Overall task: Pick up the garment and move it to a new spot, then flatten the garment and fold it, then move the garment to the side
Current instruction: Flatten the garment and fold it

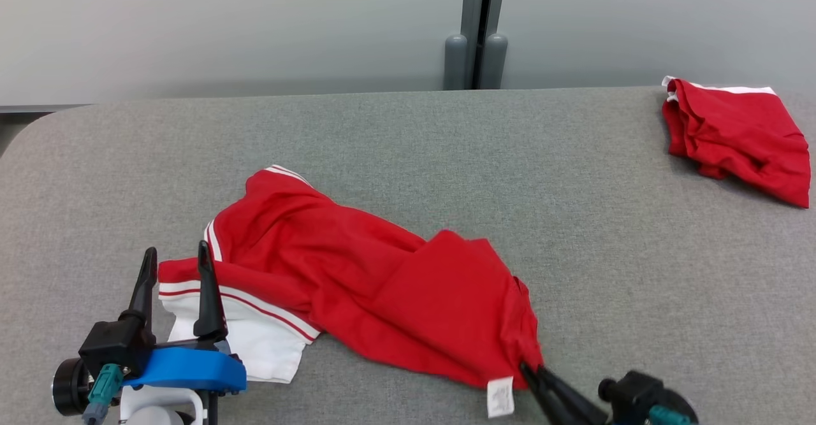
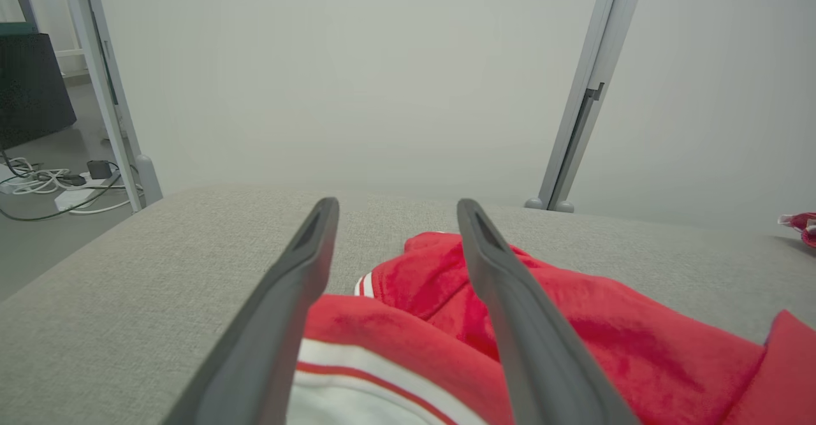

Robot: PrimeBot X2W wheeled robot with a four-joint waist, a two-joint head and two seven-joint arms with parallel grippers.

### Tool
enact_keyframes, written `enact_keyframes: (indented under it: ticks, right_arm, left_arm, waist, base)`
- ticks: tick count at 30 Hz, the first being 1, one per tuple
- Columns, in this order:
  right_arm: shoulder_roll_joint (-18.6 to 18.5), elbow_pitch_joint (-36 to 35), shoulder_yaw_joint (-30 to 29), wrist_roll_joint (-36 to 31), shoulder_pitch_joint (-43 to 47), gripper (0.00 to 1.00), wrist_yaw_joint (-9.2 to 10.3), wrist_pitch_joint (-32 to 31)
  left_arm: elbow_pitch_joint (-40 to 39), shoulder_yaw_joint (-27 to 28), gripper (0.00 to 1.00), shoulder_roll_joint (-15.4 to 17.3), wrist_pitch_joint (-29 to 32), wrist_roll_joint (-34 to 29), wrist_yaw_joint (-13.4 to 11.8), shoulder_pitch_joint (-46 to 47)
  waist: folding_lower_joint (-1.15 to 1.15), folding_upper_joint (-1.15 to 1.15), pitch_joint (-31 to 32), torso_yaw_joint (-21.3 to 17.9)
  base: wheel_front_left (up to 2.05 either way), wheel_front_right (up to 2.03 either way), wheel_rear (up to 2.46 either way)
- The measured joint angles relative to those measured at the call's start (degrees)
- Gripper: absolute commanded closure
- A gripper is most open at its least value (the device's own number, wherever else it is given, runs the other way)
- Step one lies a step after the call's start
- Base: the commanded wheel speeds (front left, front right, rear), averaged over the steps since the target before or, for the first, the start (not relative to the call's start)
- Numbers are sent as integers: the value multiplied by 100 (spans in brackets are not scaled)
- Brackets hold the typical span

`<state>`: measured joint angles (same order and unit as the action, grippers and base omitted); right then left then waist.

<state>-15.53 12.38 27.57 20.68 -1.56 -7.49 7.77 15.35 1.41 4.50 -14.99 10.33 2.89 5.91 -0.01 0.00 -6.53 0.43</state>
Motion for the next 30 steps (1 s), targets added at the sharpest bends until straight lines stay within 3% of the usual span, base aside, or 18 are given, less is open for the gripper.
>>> enact_keyframes:
  ticks: [2, 3, 4, 10, 18, 23, 30]
  right_arm:
    - [69, -73, 3, -48, 187, 100, 0, -94]
    - [80, -98, -2, -57, 252, 72, 0, -124]
    - [92, -142, -52, -57, 301, 0, 0, -123]
    - [108, -490, -447, -153, 233, 0, 0, 19]
    - [-91, -686, -920, -296, -597, 0, 0, -165]
    - [-143, -346, -782, -307, -1210, 0, 0, -485]
    - [-122, 648, -359, -114, -1692, 0, 0, -799]
  left_arm:
    - [1, -5, 0, 0, 0, -3, 1, 3]
    - [2, -7, 0, 2, 0, -15, 2, 4]
    - [3, -7, 0, 2, 0, -21, 10, 5]
    - [11, -4, 0, 4, 0, -32, 12, 13]
    - [14, -13, 0, 0, 0, -33, 16, 41]
    - [20, -46, 0, -11, 0, -34, 19, 122]
    - [73, -133, 0, -43, 0, -34, 60, 259]
  waist:
    - [0, 0, -9, -9]
    - [0, 0, -11, -12]
    - [0, 0, -12, -15]
    - [0, 0, 7, -18]
    - [0, 0, -35, 64]
    - [1, 0, -114, 152]
    - [1, 0, -202, 338]
  base:
    - [0, 0, 0]
    - [0, 0, 0]
    - [0, 0, 0]
    - [0, 0, 0]
    - [0, 0, 0]
    - [0, 0, 0]
    - [0, 0, 0]
